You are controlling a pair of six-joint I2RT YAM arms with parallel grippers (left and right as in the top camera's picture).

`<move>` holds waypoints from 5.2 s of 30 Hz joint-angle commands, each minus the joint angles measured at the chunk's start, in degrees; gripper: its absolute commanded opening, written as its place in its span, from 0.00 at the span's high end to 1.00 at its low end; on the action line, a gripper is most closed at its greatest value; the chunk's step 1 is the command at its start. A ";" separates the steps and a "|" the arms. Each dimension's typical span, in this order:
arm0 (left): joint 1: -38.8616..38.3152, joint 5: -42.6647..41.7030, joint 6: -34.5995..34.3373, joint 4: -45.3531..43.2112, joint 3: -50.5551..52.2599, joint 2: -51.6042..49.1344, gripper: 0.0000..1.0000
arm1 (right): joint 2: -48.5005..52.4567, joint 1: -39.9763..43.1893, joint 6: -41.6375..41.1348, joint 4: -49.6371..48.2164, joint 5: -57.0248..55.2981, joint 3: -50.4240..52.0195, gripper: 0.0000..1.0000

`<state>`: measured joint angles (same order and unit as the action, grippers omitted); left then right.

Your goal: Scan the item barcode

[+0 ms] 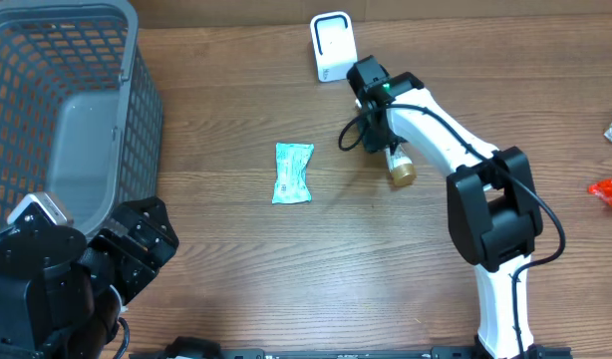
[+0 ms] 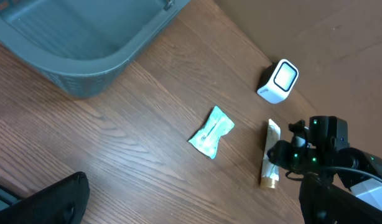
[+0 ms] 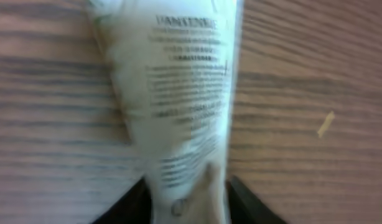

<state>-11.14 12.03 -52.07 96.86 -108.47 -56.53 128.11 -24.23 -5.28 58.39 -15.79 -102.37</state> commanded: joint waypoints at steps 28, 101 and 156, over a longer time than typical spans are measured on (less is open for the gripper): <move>0.46 -0.02 0.85 -0.07 -0.28 -0.09 0.00 | -0.04 9.05 -12.85 -2.86 62.38 0.90 0.90; 0.46 -0.02 0.85 -0.07 -0.28 -0.09 0.00 | -7.10 3.89 -12.00 -4.87 20.92 0.20 0.96; 0.46 -0.02 0.85 -0.07 -0.28 -0.09 0.01 | -0.46 0.24 -20.09 11.26 14.73 -7.91 0.85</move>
<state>-11.14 12.03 -52.07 96.86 -108.47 -56.53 126.69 -26.87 -25.74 69.89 -5.32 -111.39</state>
